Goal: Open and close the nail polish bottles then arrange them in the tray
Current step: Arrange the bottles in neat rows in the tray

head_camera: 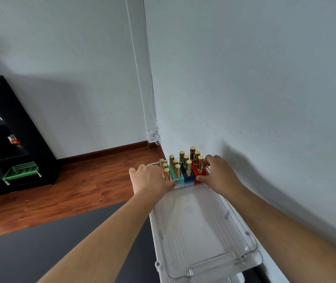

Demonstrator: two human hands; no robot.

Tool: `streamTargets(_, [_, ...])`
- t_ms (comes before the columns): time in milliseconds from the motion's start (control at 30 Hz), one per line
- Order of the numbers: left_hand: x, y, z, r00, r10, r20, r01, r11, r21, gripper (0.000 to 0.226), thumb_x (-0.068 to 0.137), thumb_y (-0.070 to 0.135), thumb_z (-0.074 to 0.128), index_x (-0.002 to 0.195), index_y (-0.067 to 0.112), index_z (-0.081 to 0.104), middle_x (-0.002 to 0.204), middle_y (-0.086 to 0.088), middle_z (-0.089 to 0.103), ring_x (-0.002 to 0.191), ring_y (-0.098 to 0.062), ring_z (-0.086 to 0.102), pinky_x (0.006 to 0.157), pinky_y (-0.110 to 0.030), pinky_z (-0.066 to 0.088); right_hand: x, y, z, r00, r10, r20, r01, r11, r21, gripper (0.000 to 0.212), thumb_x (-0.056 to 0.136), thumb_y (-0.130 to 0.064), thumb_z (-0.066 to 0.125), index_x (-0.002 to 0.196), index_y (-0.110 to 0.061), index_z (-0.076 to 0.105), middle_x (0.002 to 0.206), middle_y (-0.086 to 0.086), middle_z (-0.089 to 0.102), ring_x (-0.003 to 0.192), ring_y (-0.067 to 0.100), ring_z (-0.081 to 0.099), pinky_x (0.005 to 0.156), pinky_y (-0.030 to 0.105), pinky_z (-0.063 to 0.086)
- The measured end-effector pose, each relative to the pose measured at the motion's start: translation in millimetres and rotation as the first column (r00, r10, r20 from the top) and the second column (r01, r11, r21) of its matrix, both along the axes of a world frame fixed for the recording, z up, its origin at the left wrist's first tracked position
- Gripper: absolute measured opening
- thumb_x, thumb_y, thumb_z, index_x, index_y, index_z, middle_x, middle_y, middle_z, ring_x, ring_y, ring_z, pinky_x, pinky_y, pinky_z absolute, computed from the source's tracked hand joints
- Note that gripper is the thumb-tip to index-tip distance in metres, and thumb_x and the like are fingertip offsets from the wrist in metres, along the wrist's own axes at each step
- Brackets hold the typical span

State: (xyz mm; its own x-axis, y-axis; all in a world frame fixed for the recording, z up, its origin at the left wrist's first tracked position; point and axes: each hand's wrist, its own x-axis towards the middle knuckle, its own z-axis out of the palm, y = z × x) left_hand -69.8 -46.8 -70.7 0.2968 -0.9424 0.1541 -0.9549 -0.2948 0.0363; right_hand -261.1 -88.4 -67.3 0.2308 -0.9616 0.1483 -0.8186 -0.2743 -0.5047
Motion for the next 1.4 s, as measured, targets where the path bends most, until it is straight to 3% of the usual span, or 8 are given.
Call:
streamTargets(200, [-6.5,-3.7,-3.8,0.998,0.039,0.040,-0.040,0.999,0.015,0.061,0.064,0.083,0.052,0.055,0.023,0.046,0.061,0.007,0.047,0.075,-0.015,0.045,0.082,-0.040,0.034,2.3,0.6,1.8,1.000,0.012,-0.009,-0.012,1.000,0.009,0.031,0.077,-0.023,0.072,0.097,-0.009,0.053,0.098,0.010,0.058,0.083,0.022,0.054,0.065,0.029,0.039])
streamTargets(333, [-5.2,-3.6,-7.2,0.999,0.039,0.030,-0.039,0.999,-0.001,0.058,0.062,0.084,0.052,0.068,0.026,0.059,0.069,0.008,0.054,0.078,-0.014,0.047,0.085,-0.040,0.036,1.3,-1.6,3.5,0.999,0.023,-0.035,-0.023,1.000,-0.005,0.031,0.077,-0.021,0.071,0.101,-0.009,0.055,0.101,0.011,0.057,0.084,0.022,0.053,0.067,0.029,0.039])
streamTargets(567, [-2.4,-1.2,-2.6,1.000,0.028,0.011,-0.028,1.000,0.014,0.058,0.062,0.084,0.053,0.072,0.027,0.061,0.079,0.007,0.063,0.085,-0.016,0.053,0.084,-0.039,0.035,-0.5,-3.0,5.4,0.995,0.069,-0.073,-0.069,0.998,0.005,0.036,0.077,-0.021,0.071,0.105,-0.009,0.053,0.102,0.011,0.057,0.087,0.022,0.053,0.069,0.030,0.042])
streamTargets(733, [11.2,3.1,2.0,0.994,0.019,0.110,-0.018,1.000,-0.004,0.075,0.058,0.089,0.047,0.091,0.026,0.069,0.099,0.005,0.058,0.102,-0.019,0.048,0.086,-0.041,0.036,-4.6,-4.6,5.2,0.994,0.089,-0.057,-0.088,0.996,0.009,0.037,0.077,-0.020,0.071,0.109,-0.011,0.056,0.104,0.010,0.058,0.088,0.022,0.054,0.070,0.030,0.042])
streamTargets(900, [7.3,3.0,2.5,0.997,-0.022,0.069,0.020,0.999,0.025,0.074,0.062,0.085,0.050,0.106,0.029,0.067,0.108,0.003,0.054,0.108,-0.020,0.043,0.091,-0.040,0.033,-3.3,-3.7,1.2,0.995,0.086,-0.044,-0.085,0.996,0.021,0.030,0.077,-0.022,0.071,0.101,-0.012,0.058,0.098,0.007,0.058,0.083,0.020,0.054,0.068,0.031,0.044])
streamTargets(1100, [2.1,2.4,4.5,0.999,-0.007,0.048,0.008,1.000,-0.013,0.069,0.063,0.082,0.055,0.108,0.030,0.065,0.106,0.003,0.055,0.106,-0.019,0.045,0.091,-0.040,0.035,-3.4,-5.5,0.8,0.995,0.089,-0.053,-0.089,0.996,0.007,0.025,0.077,-0.021,0.070,0.096,-0.011,0.057,0.096,0.008,0.057,0.084,0.022,0.055,0.068,0.030,0.043])
streamTargets(1267, [8.7,3.2,2.5,0.999,0.014,0.049,-0.015,1.000,0.020,0.067,0.060,0.084,0.056,0.088,0.026,0.073,0.097,0.006,0.057,0.101,-0.017,0.045,0.088,-0.038,0.034,-3.2,-6.2,-0.6,0.995,0.093,-0.047,-0.093,0.996,0.003,0.026,0.077,-0.021,0.070,0.098,-0.012,0.058,0.096,0.008,0.057,0.082,0.020,0.053,0.066,0.028,0.039])
streamTargets(1400, [4.8,0.5,0.6,1.000,-0.009,0.015,0.009,1.000,0.010,0.059,0.064,0.079,0.059,0.087,0.026,0.073,0.095,0.007,0.056,0.099,-0.016,0.045,0.083,-0.035,0.031,-2.8,-7.7,-1.3,0.994,0.093,-0.058,-0.093,0.996,0.005,0.028,0.078,-0.022,0.070,0.102,-0.012,0.058,0.098,0.008,0.057,0.084,0.020,0.053,0.067,0.029,0.040])
